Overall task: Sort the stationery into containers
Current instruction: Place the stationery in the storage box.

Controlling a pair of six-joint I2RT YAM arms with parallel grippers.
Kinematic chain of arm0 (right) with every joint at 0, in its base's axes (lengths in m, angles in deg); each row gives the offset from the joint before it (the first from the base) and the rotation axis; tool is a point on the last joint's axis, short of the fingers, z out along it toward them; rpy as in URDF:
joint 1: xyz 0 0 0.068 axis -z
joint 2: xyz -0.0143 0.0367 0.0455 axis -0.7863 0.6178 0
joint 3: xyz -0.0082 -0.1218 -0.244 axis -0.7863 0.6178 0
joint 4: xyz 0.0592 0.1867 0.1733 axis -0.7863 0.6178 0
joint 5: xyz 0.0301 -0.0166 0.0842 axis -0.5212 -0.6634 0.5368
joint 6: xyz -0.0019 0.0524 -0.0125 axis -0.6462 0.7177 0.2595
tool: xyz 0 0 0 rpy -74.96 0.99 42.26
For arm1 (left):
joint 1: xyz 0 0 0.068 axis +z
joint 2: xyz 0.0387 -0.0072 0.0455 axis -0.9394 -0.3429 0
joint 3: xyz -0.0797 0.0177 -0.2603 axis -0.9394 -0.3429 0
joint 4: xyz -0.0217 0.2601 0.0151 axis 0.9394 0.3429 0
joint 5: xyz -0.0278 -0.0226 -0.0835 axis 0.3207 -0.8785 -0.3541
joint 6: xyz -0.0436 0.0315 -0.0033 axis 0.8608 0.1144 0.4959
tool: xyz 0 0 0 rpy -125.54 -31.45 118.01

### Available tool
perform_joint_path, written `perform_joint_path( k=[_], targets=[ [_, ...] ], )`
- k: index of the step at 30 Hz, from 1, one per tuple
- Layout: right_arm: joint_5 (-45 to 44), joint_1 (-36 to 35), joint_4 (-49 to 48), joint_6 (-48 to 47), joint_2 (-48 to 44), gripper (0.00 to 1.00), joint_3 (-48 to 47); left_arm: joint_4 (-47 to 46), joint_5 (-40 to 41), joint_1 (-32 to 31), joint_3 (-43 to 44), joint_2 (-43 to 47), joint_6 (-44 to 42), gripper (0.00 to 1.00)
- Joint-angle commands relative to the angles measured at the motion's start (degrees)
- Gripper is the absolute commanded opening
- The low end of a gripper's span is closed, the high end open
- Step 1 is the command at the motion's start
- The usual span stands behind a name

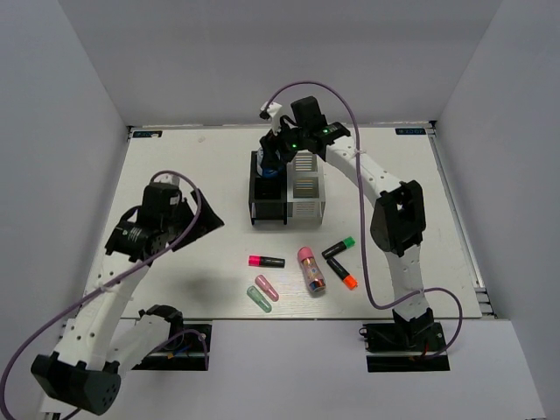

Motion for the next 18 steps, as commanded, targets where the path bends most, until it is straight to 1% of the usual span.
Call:
perform_joint_path(
  k=[1,7,15,18],
  targets=[
    [-1.73,-0.21,-8.07,0.91,-0.59,0.0,-0.49,2.72,-1.45,-0.06,-4.34,4.96,-3.46,1.0],
    [-1.03,-0.73,-9.57,2.5,-1.02,0.0,-0.04,3.96,-3.82,-0.06,-7.25,9.11,-3.2,1.0],
    [-9.55,-2.22,-16.41,-1.36,0.29,0.0,3.38,1.94,-5.31,-0.06,-12.88,11.92,-2.32,1.0],
    [-12.54,-2.31,-17.04,-2.51,0.2,0.0,3.65,1.5,-5.49,-0.14,-14.99,13.5,-1.88,1.0]
  ],
)
